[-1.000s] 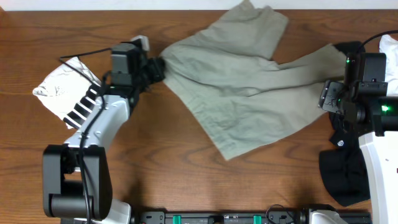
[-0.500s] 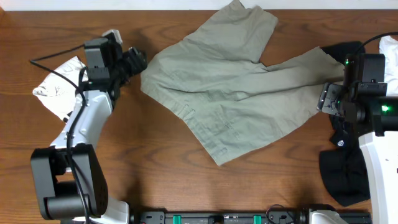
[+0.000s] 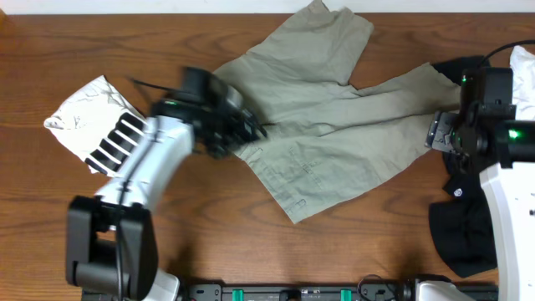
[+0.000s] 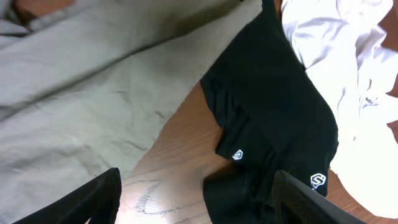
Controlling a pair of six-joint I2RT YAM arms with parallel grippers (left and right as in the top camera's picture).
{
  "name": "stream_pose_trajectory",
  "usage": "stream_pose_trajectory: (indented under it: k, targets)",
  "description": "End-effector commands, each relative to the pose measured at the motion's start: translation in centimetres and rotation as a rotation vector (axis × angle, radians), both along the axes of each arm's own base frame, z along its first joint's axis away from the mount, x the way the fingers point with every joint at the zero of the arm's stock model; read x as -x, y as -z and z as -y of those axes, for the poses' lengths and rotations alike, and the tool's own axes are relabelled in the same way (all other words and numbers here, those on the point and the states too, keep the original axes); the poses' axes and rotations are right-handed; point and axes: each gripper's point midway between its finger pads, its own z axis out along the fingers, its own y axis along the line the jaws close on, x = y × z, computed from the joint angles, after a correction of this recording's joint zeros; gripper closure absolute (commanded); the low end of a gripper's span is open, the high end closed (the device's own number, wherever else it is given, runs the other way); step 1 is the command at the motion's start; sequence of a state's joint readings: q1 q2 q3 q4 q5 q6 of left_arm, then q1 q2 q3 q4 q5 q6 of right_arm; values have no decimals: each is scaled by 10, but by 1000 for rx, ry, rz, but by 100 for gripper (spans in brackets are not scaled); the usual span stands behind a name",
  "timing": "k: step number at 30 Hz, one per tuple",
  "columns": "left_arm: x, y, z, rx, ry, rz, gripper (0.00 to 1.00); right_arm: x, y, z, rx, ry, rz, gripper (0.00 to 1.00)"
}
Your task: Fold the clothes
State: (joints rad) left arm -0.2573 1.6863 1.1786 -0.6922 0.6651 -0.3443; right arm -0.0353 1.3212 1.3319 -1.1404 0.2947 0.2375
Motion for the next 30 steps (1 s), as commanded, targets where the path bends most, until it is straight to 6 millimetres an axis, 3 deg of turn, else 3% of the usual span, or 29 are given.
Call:
stream_pose_trajectory:
  k: [1, 3, 7, 12, 20, 25, 28, 30]
  targets:
    - [40, 15, 27, -96, 112, -50, 17, -1, 9, 6, 2, 19, -32, 24]
    - [61, 21, 41, -121, 90, -130, 17, -2, 12, 7, 2, 24, -42, 24]
    - [90, 45, 44, -221, -51, -273, 17, -2, 13, 11, 2, 35, -42, 24]
    - [114, 67, 53, -232, -115, -343, 16, -1, 13, 14, 1, 46, -42, 23]
    - [113, 82, 99, -76, -65, -192, 16, -1, 12, 15, 1, 48, -38, 23]
    - [118, 89, 101, -81, -86, -187, 17, -1, 12, 15, 1, 49, -39, 23]
    - [118, 89, 101, -81, -86, -187, 34, -1, 12, 15, 1, 49, -39, 22]
    - [120, 90, 99, -87, -86, -194, 65, -1, 12, 15, 1, 49, -40, 22]
